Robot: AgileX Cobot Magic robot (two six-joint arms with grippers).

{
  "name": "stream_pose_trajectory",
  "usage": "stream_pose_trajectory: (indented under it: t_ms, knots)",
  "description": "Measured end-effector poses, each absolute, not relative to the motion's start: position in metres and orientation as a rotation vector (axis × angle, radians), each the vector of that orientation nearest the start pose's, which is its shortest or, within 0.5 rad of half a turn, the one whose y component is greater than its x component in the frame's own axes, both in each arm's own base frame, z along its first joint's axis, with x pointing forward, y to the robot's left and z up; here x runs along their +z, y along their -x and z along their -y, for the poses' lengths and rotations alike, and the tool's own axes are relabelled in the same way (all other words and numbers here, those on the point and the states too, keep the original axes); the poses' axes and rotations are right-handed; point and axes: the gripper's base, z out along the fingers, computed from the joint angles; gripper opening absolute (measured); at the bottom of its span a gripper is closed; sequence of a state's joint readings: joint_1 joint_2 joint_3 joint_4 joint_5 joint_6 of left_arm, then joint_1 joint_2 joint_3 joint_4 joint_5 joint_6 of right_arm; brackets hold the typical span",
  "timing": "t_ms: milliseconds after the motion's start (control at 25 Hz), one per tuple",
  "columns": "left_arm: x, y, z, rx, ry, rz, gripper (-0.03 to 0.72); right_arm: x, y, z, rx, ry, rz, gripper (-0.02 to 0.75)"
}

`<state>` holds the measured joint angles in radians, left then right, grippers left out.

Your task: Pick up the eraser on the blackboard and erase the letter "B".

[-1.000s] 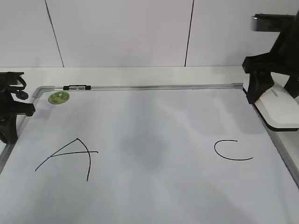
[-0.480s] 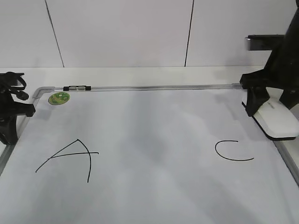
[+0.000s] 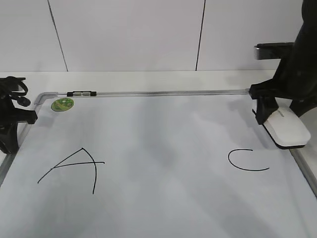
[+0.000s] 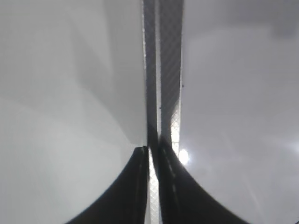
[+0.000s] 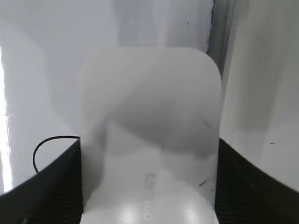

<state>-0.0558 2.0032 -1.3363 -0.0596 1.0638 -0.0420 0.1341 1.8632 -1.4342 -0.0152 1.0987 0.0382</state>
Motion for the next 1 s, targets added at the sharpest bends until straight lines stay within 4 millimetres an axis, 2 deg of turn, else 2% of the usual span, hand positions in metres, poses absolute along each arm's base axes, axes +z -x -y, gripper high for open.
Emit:
stream_pose_trajectory:
  t_ms: [520,1000]
  knots:
    - [0.154,-0.368,0.025,-0.076,0.027,-3.216,0.045,0.205,-0.366,-0.045,-0.053,0.101,-3.007,0.545]
    - [0.154,-0.368,0.025,-0.078,0.029,-3.218,0.046,0.203,-0.370,-0.046,-0.042,0.090,-2.949,0.545]
